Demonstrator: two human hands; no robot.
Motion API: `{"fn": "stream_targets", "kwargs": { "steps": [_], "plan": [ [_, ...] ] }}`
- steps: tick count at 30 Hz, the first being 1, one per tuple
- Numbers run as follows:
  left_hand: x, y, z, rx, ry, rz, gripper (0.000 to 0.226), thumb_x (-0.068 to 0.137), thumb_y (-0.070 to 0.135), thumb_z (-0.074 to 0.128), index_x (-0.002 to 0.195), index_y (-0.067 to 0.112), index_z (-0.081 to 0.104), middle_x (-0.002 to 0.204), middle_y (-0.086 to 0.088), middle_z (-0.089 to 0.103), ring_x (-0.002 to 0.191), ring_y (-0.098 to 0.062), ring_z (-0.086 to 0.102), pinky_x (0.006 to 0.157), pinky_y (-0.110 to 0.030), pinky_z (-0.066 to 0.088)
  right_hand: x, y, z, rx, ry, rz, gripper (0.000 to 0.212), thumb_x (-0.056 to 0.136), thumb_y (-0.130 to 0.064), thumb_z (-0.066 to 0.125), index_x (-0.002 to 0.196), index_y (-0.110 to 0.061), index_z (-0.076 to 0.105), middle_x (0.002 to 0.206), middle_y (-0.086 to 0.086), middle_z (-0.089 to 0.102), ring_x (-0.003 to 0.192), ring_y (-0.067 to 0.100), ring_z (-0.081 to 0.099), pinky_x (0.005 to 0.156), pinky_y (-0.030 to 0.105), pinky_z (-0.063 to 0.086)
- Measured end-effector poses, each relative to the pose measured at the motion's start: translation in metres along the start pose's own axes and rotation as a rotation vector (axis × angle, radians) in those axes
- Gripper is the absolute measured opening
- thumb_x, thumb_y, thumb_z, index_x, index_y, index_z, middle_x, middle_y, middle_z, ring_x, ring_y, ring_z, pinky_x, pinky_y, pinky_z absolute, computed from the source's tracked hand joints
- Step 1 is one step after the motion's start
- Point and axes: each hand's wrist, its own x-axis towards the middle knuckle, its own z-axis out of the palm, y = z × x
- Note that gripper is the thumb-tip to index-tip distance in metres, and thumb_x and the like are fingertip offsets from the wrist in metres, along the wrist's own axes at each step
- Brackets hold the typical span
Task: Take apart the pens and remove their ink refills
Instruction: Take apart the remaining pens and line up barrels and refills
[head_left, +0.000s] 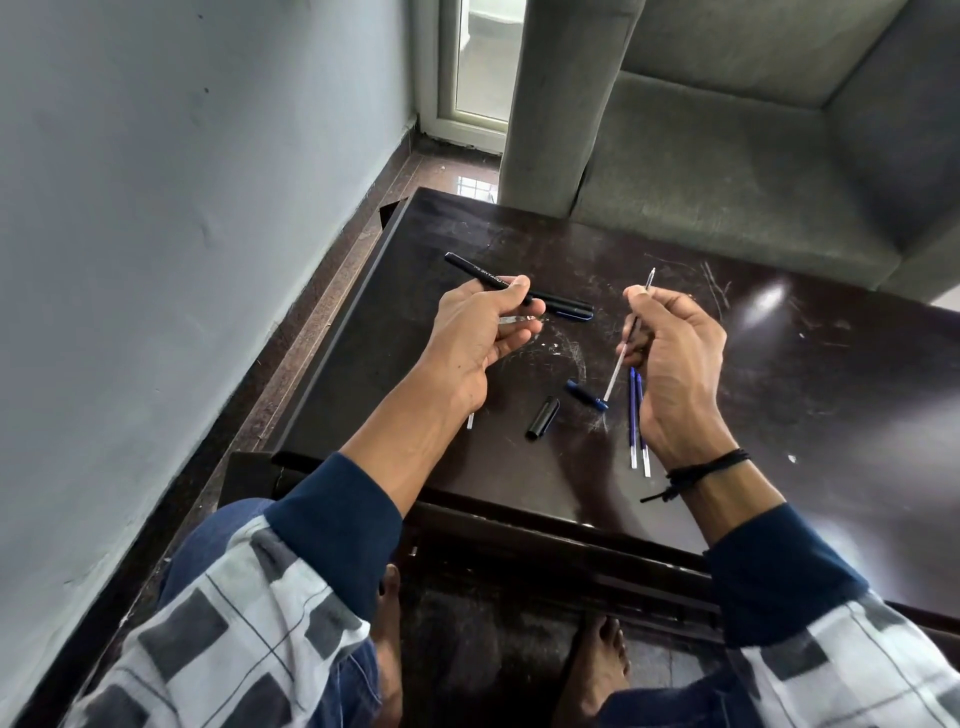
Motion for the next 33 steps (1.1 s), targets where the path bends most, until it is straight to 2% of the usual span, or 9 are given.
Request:
{"fn": "stream_targets", "kwargs": {
  "steps": [22,33],
  "plan": [
    [-0.0023,0.0012,0.0004,0.013,0.007,-0.003,0.019,0.096,0.019,0.068,0.111,0.008,0.069,0.098,-0.014,0.078,0.081,-0.02,0.073,0.07,-0.023,0.059,-0.0019,-0.0005,-0.0003,-0.012,-0.027,-0.005,0.016,0.094,-0.015,0.071,0.079,-0.018,0.068,0.061,-0.001,0.056,0.05,0.008,0.049,0.05,0.022,0.045],
    [-0.0023,0.0006,0.0001,0.025,0.004,-0.001,0.013,0.096,0.019,0.068,0.105,0.011,0.07,0.097,-0.013,0.077,0.081,-0.019,0.073,0.071,-0.024,0.059,-0.0025,-0.0005,-0.0001,-0.023,-0.036,-0.013,0.013,0.095,-0.014,0.07,0.082,-0.015,0.069,0.06,-0.002,0.056,0.052,0.008,0.047,0.052,0.022,0.045]
  ]
}}
